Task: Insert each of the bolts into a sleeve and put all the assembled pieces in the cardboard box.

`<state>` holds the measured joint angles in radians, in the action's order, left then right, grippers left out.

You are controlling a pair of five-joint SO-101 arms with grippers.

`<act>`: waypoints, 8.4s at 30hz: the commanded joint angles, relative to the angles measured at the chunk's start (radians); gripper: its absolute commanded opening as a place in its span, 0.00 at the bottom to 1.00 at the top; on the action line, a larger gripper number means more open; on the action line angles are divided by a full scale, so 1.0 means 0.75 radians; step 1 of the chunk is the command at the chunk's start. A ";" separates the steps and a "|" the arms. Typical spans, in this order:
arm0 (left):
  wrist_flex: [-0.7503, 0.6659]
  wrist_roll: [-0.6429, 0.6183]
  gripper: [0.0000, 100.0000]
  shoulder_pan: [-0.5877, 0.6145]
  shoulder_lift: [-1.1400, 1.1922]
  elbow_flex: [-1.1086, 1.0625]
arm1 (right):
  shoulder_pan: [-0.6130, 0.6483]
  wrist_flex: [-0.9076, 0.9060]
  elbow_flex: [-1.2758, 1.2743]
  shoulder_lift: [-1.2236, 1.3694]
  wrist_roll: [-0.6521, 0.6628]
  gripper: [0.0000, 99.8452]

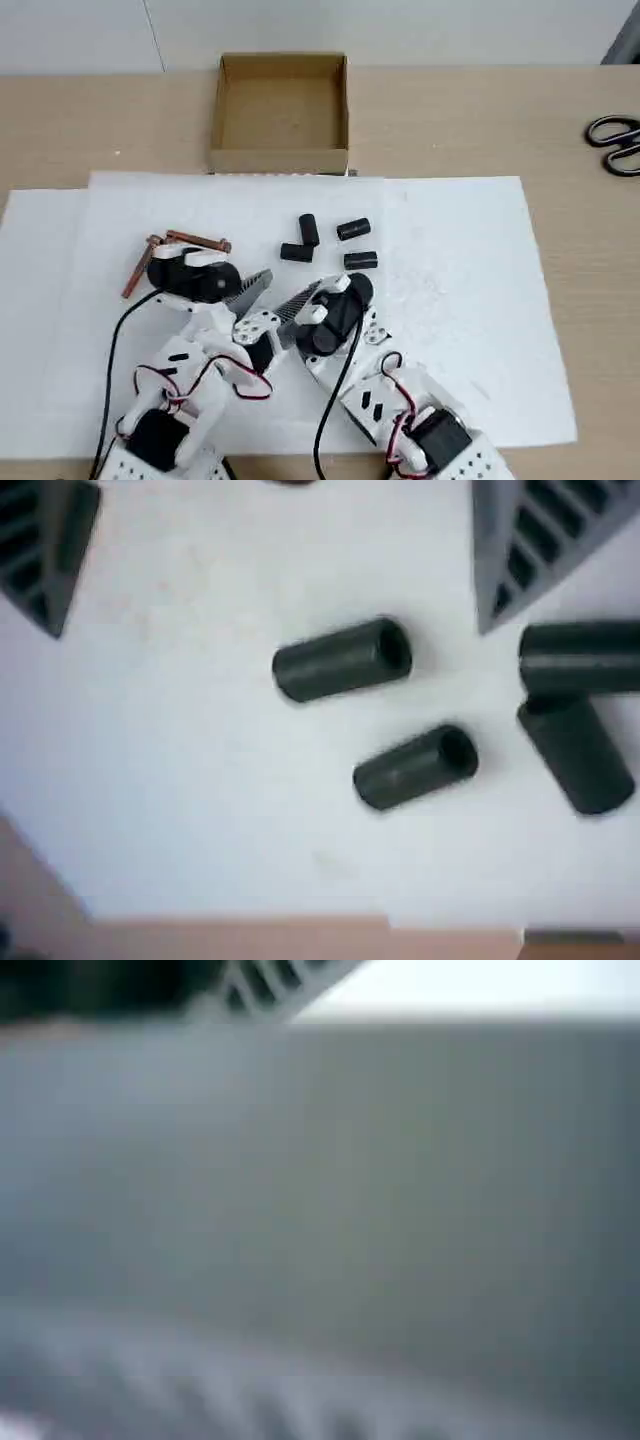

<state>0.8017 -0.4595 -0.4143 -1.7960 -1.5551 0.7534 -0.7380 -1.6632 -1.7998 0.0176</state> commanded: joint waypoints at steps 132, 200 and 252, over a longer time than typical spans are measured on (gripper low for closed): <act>0.131 0.219 0.01 0.628 -0.027 -0.165 | -0.414 -1.296 3.486 3.217 -0.160 0.24; 0.133 0.219 0.01 0.628 -0.027 -0.165 | -0.289 -1.165 3.543 3.706 -0.235 0.09; 0.172 0.094 0.01 0.630 -0.027 -0.163 | -0.676 -1.321 2.754 2.536 -0.196 0.00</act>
<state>0.9352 -0.3859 0.0537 -1.8036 -1.6824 0.2777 -1.7231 0.4588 0.2302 -0.1174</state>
